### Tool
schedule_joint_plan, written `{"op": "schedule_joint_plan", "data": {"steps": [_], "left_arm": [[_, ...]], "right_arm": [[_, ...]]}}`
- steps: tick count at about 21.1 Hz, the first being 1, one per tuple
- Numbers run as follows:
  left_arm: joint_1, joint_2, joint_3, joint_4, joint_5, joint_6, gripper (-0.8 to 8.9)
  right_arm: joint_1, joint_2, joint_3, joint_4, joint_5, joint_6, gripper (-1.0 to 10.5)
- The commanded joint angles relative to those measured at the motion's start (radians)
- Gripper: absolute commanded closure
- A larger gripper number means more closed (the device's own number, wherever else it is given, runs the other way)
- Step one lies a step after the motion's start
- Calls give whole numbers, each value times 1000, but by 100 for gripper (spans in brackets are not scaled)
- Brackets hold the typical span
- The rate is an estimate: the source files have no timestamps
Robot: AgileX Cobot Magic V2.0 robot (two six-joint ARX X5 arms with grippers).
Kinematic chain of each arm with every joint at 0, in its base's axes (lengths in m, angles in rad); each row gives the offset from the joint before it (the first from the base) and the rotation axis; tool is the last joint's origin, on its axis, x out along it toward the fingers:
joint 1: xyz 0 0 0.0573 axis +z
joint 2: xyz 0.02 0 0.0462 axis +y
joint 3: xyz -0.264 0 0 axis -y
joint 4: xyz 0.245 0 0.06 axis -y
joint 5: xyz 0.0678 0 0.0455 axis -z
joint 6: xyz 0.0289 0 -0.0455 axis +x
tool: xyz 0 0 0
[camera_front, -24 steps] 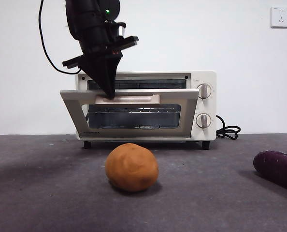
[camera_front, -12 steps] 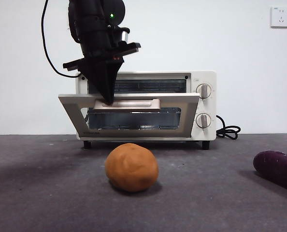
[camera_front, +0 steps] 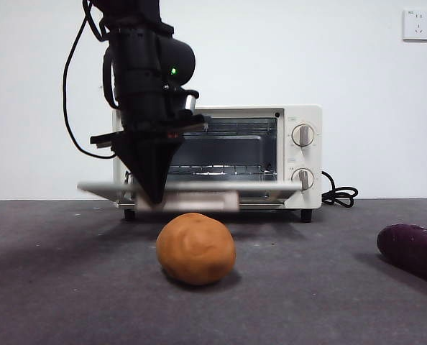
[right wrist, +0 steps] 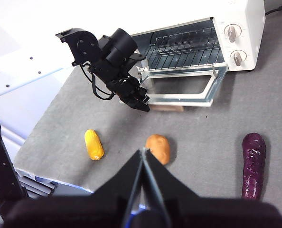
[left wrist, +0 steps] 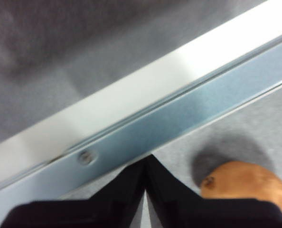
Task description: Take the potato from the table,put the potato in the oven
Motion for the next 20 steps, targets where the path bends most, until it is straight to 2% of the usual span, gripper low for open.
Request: {"op": "schedule_joint_plan", "data": {"steps": [1, 9, 14, 17, 20], "left_arm": [[5, 24, -5, 58, -27, -8, 819], [-5, -44, -4, 11, 0, 31, 819], [-12, -298, -4, 6, 128, 32, 819], [-23, -481, -4, 13, 145, 33, 820], [-23, -650, -4, 3, 145, 43, 820]], "right_arm": [[1, -6, 3, -20, -3, -3, 946], [1, -5, 3, -20, 0, -4, 946], [1, 24, 3, -20, -3, -7, 945], [1, 71, 3, -12, -32, -12, 935], [1, 130, 3, 33, -96, -11, 766]]}}
